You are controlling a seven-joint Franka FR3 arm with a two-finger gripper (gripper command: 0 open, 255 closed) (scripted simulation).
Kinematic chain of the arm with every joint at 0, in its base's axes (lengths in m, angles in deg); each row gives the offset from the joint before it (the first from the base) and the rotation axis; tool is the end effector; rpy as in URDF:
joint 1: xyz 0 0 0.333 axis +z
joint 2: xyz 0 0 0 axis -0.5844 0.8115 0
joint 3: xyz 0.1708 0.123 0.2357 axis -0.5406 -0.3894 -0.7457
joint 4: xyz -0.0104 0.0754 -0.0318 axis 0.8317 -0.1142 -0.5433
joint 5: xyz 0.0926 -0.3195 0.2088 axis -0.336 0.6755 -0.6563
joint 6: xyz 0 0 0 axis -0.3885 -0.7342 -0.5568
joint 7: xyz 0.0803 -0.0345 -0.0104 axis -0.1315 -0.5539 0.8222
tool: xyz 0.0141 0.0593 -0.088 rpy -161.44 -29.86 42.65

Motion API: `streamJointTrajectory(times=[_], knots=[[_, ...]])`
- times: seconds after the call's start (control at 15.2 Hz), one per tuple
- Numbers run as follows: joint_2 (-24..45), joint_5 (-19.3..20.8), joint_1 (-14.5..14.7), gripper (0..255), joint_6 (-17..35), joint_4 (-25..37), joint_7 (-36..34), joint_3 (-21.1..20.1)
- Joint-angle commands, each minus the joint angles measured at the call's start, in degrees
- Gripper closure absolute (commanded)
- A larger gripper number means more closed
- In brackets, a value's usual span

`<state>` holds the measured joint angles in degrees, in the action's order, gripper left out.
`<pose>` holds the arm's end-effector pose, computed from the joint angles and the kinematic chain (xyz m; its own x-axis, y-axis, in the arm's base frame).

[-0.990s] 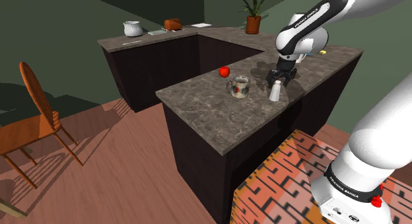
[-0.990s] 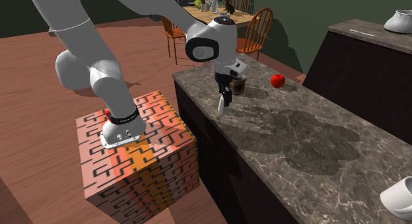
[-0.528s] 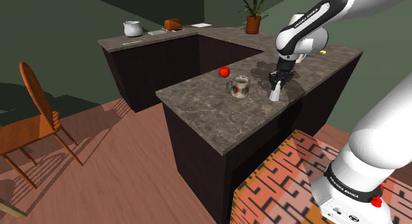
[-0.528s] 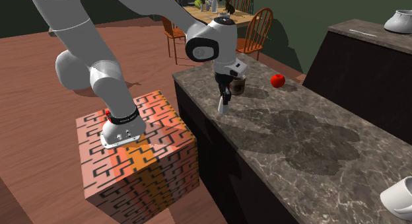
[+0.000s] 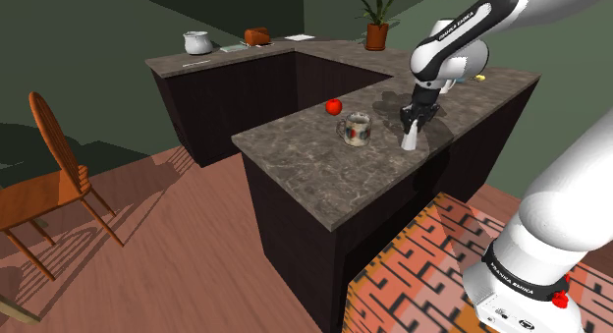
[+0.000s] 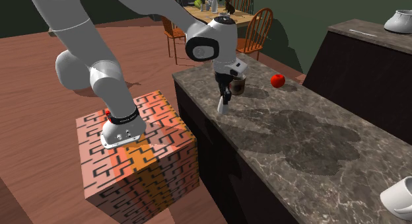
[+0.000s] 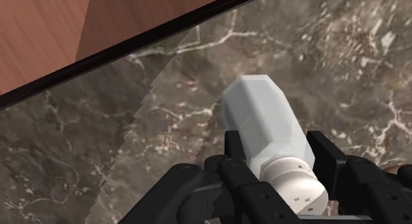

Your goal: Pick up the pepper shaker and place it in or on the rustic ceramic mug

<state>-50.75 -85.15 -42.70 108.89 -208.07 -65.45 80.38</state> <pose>0.3931 -0.2511 0.3498 0.9089 -0.4085 0.0842 -0.4064 -0.9128 -0.0415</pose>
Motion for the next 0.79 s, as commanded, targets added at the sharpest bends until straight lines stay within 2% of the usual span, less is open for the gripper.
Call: streamJointTrajectory(times=[0.0, 0.73], knots=[[-0.96, 0.55, -0.12, 255, -1.32, 0.42, -0.47, -0.19], [-6.21, 2.83, -0.72, 255, -10.59, 4.77, -2.62, -1.49]])
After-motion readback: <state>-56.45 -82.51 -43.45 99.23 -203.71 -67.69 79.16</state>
